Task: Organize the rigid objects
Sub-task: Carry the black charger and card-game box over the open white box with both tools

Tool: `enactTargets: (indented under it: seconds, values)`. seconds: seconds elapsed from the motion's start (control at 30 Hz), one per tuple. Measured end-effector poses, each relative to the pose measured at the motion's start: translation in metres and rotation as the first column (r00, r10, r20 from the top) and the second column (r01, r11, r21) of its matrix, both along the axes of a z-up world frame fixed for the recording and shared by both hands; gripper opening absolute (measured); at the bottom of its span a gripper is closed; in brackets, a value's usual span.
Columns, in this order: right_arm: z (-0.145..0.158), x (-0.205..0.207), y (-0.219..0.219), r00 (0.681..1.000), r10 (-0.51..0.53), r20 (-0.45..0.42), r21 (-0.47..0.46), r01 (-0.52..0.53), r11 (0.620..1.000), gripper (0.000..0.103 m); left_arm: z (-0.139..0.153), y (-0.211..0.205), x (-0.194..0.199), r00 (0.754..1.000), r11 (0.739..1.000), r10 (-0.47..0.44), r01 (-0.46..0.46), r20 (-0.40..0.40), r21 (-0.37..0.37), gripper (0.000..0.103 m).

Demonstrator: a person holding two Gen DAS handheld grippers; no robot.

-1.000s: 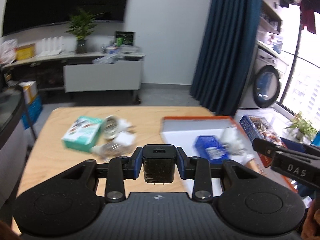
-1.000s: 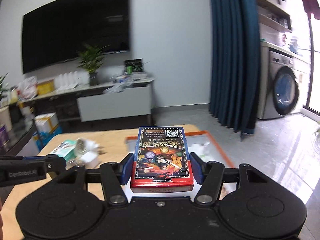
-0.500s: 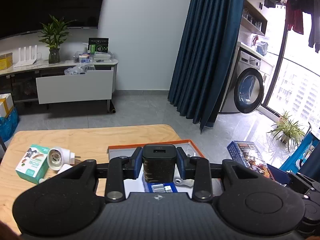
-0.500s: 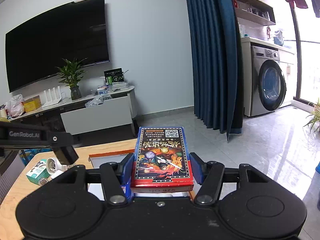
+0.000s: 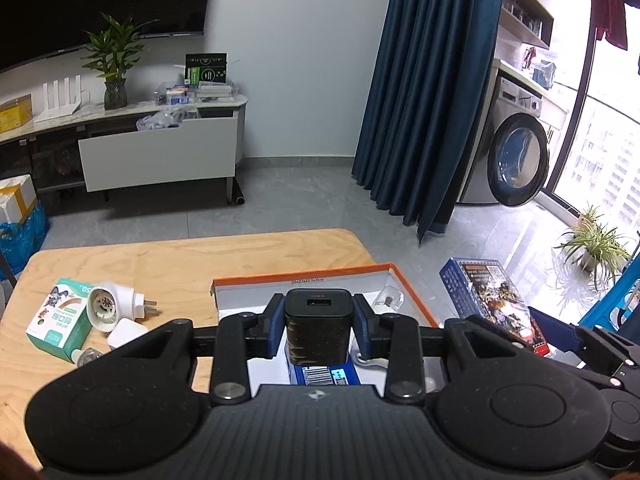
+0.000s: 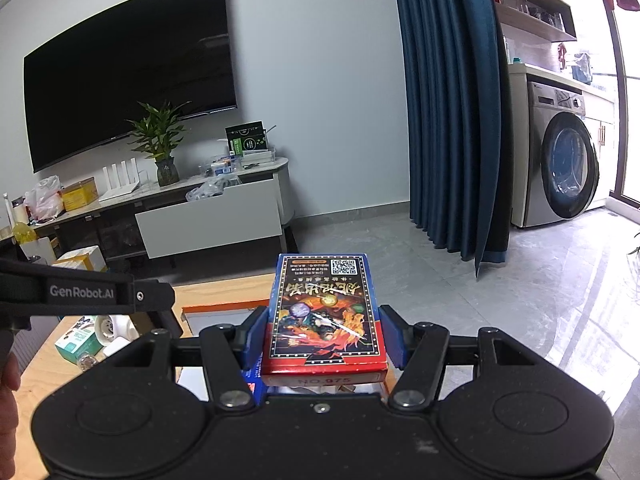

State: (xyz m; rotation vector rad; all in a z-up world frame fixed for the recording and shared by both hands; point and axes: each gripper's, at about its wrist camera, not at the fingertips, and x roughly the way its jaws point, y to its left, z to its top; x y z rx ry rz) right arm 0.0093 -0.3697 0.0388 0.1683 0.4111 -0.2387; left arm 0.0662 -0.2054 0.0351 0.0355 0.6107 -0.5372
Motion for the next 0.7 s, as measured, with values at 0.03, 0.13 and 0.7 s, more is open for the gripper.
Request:
enactTargets:
  seconds: [0.03,0.13,0.7]
  values:
    - [0.000,0.001,-0.001,1.000,0.000,-0.003,0.000,0.000,1.000,0.071,0.000,0.000,0.000,1.000,1.000,0.000,0.000,-0.003,-0.001,0.036]
    - [0.000,0.005,-0.001,1.000,-0.001,-0.010,-0.003,0.000,1.000,0.071,0.000,0.001,0.001,1.000,1.000,0.000,0.000,-0.003,0.000,0.036]
    - [-0.005,0.016,0.003,0.999,0.010,-0.046,-0.005,-0.010,1.000,0.071,-0.003,0.001,0.005,1.000,1.000,-0.001,0.001,-0.029,-0.002,0.036]
